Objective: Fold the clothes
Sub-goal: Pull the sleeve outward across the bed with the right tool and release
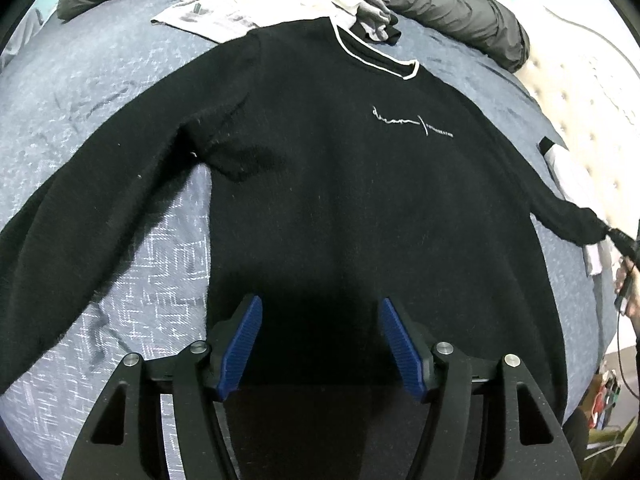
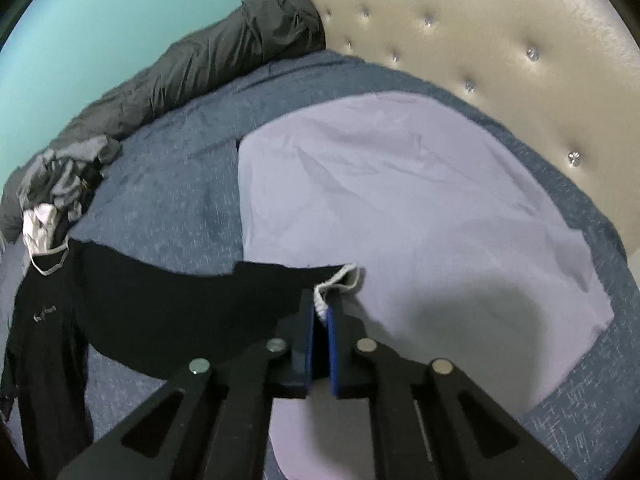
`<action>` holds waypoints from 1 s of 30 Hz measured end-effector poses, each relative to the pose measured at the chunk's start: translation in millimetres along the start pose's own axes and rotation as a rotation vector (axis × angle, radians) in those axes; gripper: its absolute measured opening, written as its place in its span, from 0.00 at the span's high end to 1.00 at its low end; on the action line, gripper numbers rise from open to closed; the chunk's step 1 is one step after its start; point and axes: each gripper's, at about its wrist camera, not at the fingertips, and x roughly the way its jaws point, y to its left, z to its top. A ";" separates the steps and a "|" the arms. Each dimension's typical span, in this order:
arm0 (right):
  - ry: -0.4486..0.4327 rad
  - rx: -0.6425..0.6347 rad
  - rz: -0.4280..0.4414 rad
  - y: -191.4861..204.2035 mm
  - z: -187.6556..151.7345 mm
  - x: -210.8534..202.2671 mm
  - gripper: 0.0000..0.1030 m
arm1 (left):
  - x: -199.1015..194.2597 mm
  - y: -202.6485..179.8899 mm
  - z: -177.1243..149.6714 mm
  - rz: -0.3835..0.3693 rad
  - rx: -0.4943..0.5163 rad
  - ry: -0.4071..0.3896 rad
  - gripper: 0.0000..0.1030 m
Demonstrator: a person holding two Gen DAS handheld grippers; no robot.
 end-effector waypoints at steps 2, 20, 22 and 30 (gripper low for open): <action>-0.032 0.022 -0.007 -8.2 7.3 -9.6 0.96 | 1.2 0.5 -0.9 -0.002 -0.001 0.003 0.36; 0.053 0.051 -0.088 -33.5 22.6 14.6 0.96 | 1.4 3.5 -5.1 -0.009 0.008 0.021 0.35; 0.059 0.054 -0.092 -38.2 16.1 14.9 0.92 | 3.1 3.2 -4.2 -0.013 0.007 0.023 0.35; -0.096 0.077 -0.181 -32.4 29.8 -27.4 0.78 | -1.8 13.6 -5.6 -0.024 -0.008 0.006 0.35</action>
